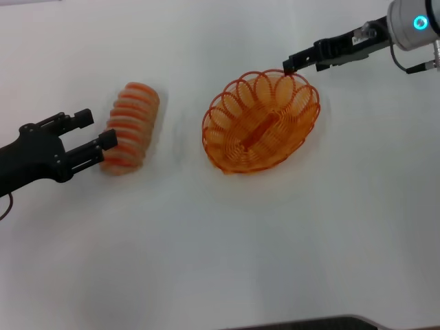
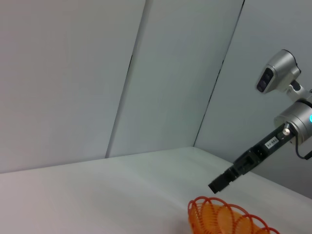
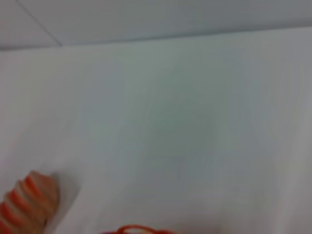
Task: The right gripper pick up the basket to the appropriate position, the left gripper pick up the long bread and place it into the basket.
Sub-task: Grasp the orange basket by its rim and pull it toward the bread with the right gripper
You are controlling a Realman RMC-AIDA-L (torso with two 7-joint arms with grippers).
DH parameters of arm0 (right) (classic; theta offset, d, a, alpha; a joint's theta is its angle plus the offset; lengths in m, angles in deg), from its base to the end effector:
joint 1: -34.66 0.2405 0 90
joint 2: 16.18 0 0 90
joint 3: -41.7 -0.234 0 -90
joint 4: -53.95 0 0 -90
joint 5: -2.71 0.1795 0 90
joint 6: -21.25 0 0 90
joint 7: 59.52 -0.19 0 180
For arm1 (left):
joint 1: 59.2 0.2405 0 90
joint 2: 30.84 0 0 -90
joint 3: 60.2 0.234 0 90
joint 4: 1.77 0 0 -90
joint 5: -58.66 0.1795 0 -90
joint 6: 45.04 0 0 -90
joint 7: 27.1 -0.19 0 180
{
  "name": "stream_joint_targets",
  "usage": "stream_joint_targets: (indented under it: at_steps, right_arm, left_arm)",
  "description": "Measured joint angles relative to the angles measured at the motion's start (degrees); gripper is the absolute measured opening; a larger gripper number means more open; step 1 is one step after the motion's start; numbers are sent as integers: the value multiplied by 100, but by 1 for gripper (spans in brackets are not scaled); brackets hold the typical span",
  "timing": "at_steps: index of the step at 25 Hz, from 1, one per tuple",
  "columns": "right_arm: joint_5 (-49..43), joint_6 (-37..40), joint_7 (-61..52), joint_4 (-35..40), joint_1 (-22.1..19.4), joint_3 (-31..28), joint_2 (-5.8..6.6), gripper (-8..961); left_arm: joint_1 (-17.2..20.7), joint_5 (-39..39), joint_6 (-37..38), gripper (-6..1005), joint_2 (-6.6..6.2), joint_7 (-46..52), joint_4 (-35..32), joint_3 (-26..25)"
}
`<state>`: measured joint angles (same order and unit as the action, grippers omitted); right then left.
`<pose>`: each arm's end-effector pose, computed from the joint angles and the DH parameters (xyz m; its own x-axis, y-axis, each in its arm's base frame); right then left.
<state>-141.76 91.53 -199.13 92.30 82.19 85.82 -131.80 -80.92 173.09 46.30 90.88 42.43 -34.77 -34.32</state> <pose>0.2264 0.3959 -0.0236 0.4307 -0.8636 -0.2620 -0.8866 -0.3507 -0.3016 -0.2485 0.2803 -0.0239 0.6611 0.3526 0.6622 0.6116 -0.7646 -0.2034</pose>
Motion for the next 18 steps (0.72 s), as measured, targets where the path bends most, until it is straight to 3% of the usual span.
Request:
stream_joint_targets:
  at_steps: [8,18]
  right_arm:
    - [-68,-4,6,-17,39,604,-45,812]
    - [-515,-278,-7,-43,72,928,-172,757]
  left_arm:
    - [8,11,-110,675,0,0,0,17]
    - [1,-1,-127,676,21,-60,4,19]
